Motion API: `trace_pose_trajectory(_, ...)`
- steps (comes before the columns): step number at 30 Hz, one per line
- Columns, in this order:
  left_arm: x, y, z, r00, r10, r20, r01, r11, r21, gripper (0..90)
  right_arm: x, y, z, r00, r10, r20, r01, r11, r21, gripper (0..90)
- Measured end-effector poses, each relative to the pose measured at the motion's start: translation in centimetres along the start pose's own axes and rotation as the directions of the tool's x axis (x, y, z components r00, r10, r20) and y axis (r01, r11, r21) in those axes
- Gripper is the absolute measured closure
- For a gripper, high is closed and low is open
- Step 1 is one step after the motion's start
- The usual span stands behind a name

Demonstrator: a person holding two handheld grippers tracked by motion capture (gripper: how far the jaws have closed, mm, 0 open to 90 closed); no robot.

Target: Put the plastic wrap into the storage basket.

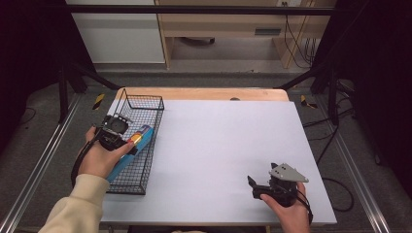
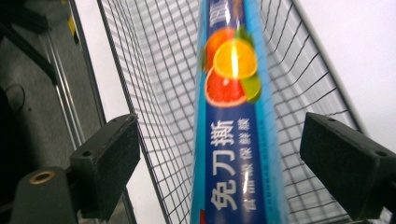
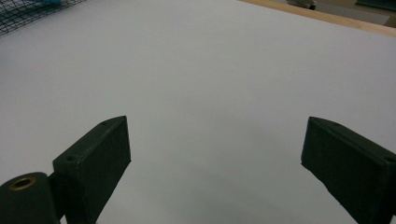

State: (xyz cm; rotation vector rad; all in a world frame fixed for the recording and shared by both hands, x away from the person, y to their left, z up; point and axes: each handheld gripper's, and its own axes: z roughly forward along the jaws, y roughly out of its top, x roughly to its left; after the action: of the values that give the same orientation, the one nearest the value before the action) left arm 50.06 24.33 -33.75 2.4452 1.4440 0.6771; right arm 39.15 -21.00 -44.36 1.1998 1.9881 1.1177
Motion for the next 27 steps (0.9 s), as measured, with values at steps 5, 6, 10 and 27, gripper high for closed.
trace_pose_trajectory(5, -1.2, 0.3, -1.1, 0.9995, 0.026, 0.015, -0.025, 0.9986, -0.047, 9.1, 0.0, 0.0, 0.0, 1.0, -0.005, 0.002, 0.005, 1.0, 0.003, 8.4)
trace_pose_trajectory(6, -1.6, 0.4, -1.2, 0.999, 0.04, 0.02, -0.038, 0.9976, -0.058, 9.1, 0.0, 0.0, 0.0, 1.0, -0.003, 0.002, 0.003, 1.0, 0.004, 8.4)
trace_pose_trajectory(10, -2.9, 0.8, -1.7, 0.9969, 0.072, 0.034, -0.068, 0.9936, -0.09, 8.9, 0.0, -0.1, 0.1, 1.0, -0.003, 0.004, 0.003, 1.0, 0.004, 8.3)
trace_pose_trajectory(27, -6.6, 2.3, -2.5, 0.9848, 0.161, 0.064, -0.15, 0.9777, -0.147, 5.6, -0.2, -0.1, 0.0, 0.9998, 0.015, 0.013, -0.015, 1.0, 0.007, 5.0)
